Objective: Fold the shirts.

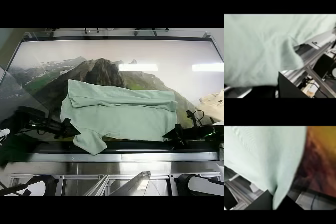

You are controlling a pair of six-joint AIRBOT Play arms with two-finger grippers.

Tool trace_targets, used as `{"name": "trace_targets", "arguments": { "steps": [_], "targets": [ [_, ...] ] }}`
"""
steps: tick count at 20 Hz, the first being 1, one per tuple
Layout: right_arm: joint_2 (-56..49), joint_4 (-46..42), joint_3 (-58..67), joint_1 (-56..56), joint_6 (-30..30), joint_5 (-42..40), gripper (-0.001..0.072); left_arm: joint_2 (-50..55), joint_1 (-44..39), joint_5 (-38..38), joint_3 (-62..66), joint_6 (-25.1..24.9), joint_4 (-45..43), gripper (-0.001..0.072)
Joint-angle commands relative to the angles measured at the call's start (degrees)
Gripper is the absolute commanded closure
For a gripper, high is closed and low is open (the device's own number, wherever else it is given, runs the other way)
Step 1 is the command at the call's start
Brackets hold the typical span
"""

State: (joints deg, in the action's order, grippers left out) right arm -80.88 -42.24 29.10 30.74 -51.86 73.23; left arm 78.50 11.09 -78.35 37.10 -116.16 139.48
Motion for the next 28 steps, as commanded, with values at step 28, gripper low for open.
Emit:
{"name": "trace_targets", "arguments": {
  "steps": [28],
  "targets": [
    [4.33, 44.89, 0.33, -1.11, 10.69, -16.5, 0.0692, 19.65, 0.48, -13.14, 40.39, 6.19, 0.07, 0.0681]
  ]
}}
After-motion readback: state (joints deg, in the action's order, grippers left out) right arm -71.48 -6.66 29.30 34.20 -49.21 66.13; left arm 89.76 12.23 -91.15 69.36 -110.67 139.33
